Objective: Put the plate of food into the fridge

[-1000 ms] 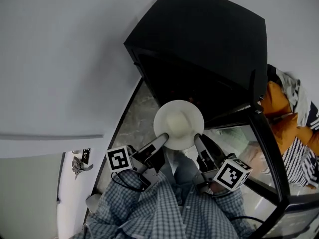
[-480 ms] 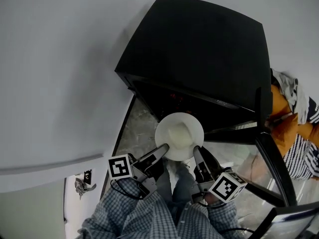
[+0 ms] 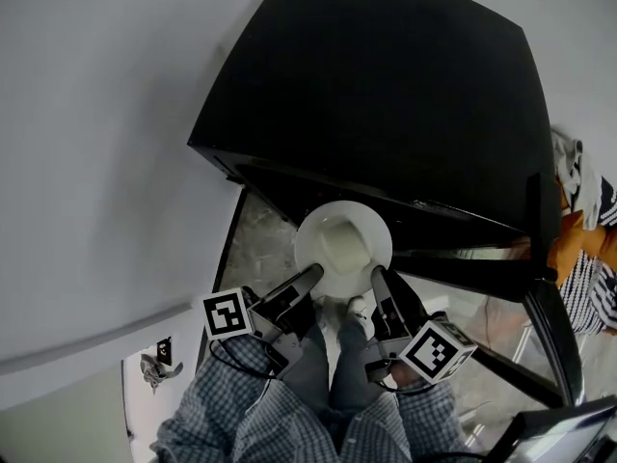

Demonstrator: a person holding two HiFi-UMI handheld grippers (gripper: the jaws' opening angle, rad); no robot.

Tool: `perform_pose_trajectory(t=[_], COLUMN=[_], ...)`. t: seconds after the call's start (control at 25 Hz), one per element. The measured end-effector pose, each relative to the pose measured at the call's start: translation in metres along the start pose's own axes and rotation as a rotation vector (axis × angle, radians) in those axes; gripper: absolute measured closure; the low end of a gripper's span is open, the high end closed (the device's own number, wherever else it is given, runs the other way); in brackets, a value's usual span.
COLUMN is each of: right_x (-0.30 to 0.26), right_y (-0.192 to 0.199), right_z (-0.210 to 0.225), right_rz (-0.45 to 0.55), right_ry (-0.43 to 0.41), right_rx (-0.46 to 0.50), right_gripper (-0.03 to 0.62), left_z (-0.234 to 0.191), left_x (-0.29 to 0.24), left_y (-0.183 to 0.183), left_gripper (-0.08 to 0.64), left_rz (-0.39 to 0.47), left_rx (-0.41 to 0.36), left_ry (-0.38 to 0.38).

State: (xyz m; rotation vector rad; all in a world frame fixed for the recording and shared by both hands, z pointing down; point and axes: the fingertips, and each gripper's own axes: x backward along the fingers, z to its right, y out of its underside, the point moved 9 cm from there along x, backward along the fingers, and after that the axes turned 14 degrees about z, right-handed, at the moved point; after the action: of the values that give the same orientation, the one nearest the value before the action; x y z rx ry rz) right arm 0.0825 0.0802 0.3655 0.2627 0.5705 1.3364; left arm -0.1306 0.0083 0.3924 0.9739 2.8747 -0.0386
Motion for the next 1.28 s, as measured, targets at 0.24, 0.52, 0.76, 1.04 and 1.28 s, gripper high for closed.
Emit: perform_pose_trajectory(t=[0.24, 0.52, 0.76, 1.04, 1.28], right_x=[-0.017, -0.033, -0.049, -0.067, -0.077], right_y=[0.003, 0.006, 0.011, 0.009, 0.014], right_z=[0.016, 0.039, 0.059, 0.07, 0.075], right_rz=[-0.004, 0.004, 0.013, 0.037, 0.076], right_ry=[0.055, 0.094, 0.095, 0.113, 0.151], right_rx=[0.033, 0.06, 0.073, 0.118, 0.123], right_gripper=[0.535, 0.535, 0.535, 0.535, 0.535], left_z=[-0.019, -0.05, -0.071, -0.084, -0.093], left_x=[-0.015, -0.031, -0.045, -0.062, -0.072], left_y=[-0.007, -0.006, -0.012, -0.016, -0.021], left_gripper=[0.526, 0.526, 0.526, 0.526, 0.528], left_rz=[0.005, 0.028, 0.025, 0.06, 0.088], left_rx=[0.014, 0.049, 0.024, 0.023, 0.018], left_ry=[-0.013, -0.023, -0.032, -0.02, -0.012])
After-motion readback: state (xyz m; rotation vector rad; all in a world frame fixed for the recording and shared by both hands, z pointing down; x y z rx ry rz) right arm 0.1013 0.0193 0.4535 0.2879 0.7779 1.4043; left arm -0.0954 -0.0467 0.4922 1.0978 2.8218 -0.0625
